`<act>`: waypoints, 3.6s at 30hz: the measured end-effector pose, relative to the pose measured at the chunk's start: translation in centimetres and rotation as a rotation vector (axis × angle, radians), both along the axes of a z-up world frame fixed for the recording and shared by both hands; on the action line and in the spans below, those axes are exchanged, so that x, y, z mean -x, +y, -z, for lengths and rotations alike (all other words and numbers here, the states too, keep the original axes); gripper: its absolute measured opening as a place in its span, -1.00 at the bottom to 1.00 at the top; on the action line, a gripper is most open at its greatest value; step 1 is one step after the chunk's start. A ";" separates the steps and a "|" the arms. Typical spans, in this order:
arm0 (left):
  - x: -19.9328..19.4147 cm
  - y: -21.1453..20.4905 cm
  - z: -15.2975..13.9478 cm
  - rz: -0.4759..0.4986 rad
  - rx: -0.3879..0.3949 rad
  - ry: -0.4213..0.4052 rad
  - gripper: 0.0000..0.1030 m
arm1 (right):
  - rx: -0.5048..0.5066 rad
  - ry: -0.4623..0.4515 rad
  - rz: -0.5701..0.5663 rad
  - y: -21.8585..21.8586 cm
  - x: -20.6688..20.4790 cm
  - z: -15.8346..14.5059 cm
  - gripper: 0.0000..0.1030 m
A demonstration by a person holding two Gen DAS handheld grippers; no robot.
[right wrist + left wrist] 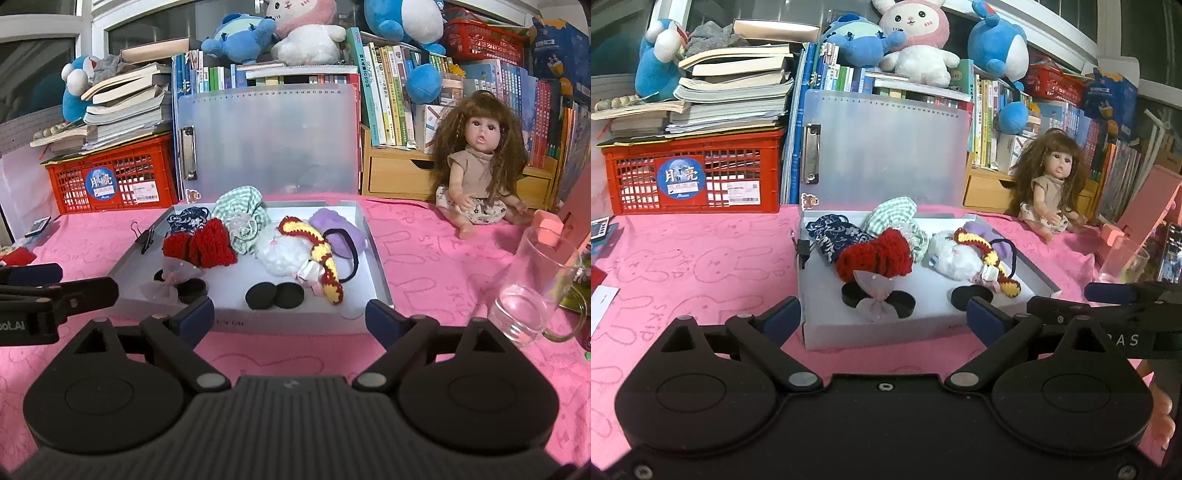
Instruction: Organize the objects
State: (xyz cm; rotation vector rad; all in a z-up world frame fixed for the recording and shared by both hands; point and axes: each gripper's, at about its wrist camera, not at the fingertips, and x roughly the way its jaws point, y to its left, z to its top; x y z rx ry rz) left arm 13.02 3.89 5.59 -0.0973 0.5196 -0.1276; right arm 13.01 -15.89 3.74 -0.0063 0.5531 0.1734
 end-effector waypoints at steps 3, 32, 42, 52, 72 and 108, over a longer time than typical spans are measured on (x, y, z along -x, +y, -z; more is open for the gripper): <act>0.6 0.2 0.4 -0.006 0.006 0.010 0.88 | 0.011 0.006 0.006 0.0 0.5 0.4 0.84; 0.6 -1.2 6.6 -0.113 -0.086 0.154 0.94 | 0.077 0.103 0.062 0.4 1.5 6.1 1.00; -0.2 -1.8 6.9 -0.124 -0.127 0.172 1.00 | 0.070 0.113 0.084 0.4 1.1 6.1 1.00; -0.3 -1.8 6.9 -0.124 -0.134 0.174 1.00 | 0.067 0.114 0.090 0.4 1.1 6.1 1.00; -0.3 -1.8 7.0 -0.124 -0.134 0.174 1.00 | 0.067 0.114 0.089 0.3 1.1 6.2 1.00; -0.3 -1.9 6.9 -0.124 -0.135 0.174 1.00 | 0.067 0.114 0.089 0.3 1.1 6.2 1.00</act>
